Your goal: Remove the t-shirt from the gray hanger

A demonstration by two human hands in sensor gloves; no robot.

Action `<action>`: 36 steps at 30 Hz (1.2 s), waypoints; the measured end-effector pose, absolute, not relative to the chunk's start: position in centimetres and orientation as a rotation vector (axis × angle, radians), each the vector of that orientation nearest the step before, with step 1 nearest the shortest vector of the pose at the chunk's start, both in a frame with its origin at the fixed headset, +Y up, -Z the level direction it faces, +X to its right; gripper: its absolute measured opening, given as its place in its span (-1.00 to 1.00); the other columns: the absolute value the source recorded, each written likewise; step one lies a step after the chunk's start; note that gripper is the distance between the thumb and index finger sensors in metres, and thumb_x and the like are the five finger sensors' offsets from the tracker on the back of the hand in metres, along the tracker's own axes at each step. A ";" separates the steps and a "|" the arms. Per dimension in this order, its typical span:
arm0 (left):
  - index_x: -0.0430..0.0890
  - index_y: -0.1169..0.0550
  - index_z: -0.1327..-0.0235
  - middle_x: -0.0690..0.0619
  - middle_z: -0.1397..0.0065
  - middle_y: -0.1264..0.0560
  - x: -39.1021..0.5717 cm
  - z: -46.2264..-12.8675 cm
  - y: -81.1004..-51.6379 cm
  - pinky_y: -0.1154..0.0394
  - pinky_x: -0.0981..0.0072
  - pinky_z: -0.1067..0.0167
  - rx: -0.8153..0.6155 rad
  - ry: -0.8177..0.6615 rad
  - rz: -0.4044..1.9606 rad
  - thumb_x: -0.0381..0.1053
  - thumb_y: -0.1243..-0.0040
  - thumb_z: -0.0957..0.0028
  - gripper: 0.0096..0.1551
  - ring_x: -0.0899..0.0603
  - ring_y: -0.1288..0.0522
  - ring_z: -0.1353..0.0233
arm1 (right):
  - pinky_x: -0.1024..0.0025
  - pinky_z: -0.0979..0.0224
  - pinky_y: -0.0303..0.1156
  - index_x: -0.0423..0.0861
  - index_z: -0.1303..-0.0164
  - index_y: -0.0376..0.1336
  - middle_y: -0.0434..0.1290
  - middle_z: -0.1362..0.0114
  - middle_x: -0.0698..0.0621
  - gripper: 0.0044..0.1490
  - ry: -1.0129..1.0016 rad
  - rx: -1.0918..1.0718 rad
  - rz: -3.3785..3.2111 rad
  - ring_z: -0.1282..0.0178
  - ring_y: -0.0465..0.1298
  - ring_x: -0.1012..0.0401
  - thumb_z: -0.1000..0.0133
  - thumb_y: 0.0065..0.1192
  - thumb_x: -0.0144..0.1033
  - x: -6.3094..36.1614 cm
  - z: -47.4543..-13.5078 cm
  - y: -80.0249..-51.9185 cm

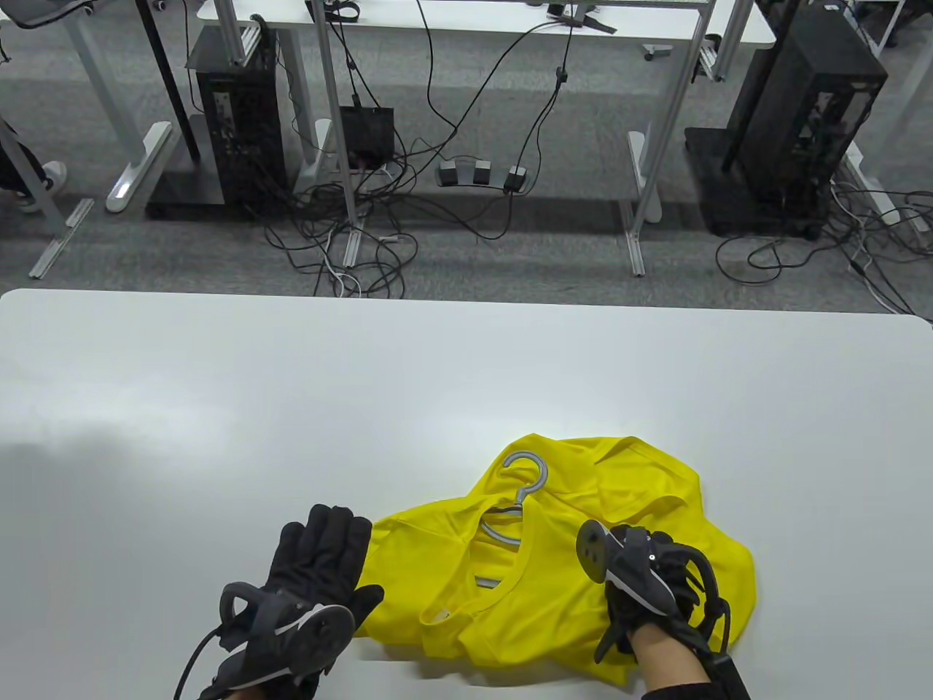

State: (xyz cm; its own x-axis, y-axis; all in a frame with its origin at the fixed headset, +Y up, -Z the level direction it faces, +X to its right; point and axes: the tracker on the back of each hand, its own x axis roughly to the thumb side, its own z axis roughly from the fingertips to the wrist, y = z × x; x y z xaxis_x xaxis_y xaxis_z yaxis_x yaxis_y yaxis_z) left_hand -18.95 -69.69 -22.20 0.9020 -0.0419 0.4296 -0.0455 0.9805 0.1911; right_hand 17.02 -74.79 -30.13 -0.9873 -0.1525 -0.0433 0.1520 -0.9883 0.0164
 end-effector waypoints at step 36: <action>-0.11 -0.43 -0.37 -0.09 -0.28 -0.53 -21.2 -22.2 -69.0 -0.46 -0.17 -0.17 0.409 -0.398 0.100 0.07 -0.09 -0.06 -0.39 -0.21 -0.60 -0.20 | -0.13 -0.04 0.46 -0.08 0.21 0.45 0.56 0.28 -0.04 -0.42 0.510 -0.972 -3.675 0.33 0.57 0.07 0.18 0.26 0.12 18.1 -26.1 -68.5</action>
